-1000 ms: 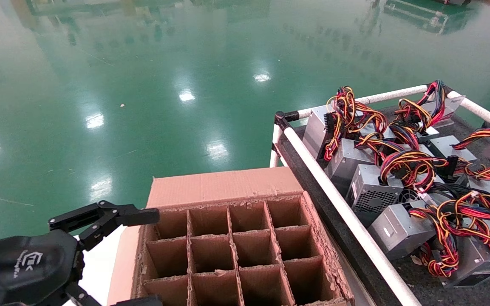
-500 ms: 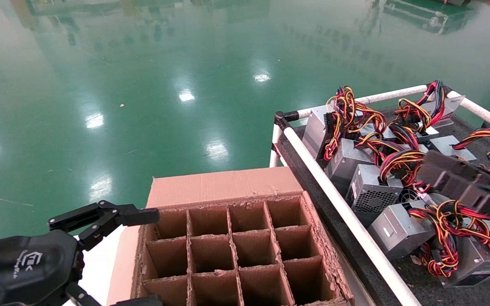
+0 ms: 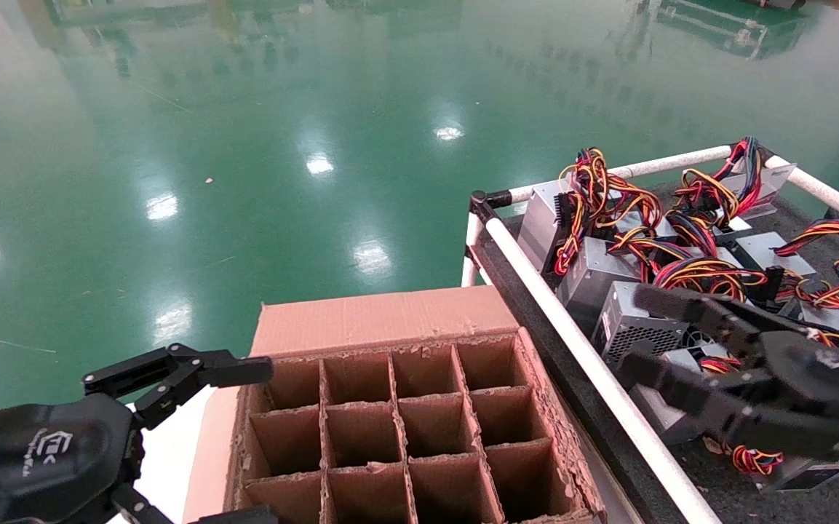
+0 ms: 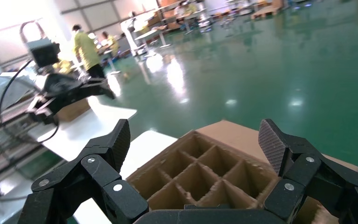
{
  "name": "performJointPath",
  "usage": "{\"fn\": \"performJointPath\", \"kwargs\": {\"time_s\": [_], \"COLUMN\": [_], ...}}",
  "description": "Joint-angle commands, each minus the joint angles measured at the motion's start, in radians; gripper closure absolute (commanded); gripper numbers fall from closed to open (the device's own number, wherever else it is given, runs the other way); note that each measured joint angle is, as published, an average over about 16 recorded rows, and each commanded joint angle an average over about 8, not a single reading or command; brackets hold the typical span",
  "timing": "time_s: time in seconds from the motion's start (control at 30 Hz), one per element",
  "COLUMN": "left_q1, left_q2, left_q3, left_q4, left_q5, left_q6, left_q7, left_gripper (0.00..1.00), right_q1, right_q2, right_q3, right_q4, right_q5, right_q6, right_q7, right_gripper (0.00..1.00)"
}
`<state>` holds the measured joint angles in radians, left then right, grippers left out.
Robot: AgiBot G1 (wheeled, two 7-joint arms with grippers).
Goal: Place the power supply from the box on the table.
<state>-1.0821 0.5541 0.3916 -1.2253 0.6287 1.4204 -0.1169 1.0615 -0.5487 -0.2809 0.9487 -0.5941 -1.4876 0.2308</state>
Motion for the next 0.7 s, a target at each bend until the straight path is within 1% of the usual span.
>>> {"fn": "performJointPath", "kwargs": {"time_s": [0.03, 0.6, 0.7], "left_q1": [0.0, 0.0, 0.0], "left_q2": [0.0, 0.0, 0.0], "left_q3": [0.0, 0.0, 0.0], "left_q4": [0.0, 0.0, 0.0], "left_q5": [0.0, 0.0, 0.0], "left_q6": [0.0, 0.0, 0.0], "left_q7": [0.0, 0.0, 0.0], "left_gripper": [0.0, 0.0, 0.0], "right_q1": [0.001, 0.011, 0.012], "right_q2": [-0.005, -0.051, -0.055], "right_q3": [0.0, 0.001, 0.001], "right_q4": [0.029, 0.275, 0.297], "right_q5": [-0.012, -0.112, -0.121], "right_q6": [-0.001, -0.007, -0.007], "right_q7": [-0.004, -0.035, -0.038], "right_gripper": [0.0, 0.0, 0.0]}}
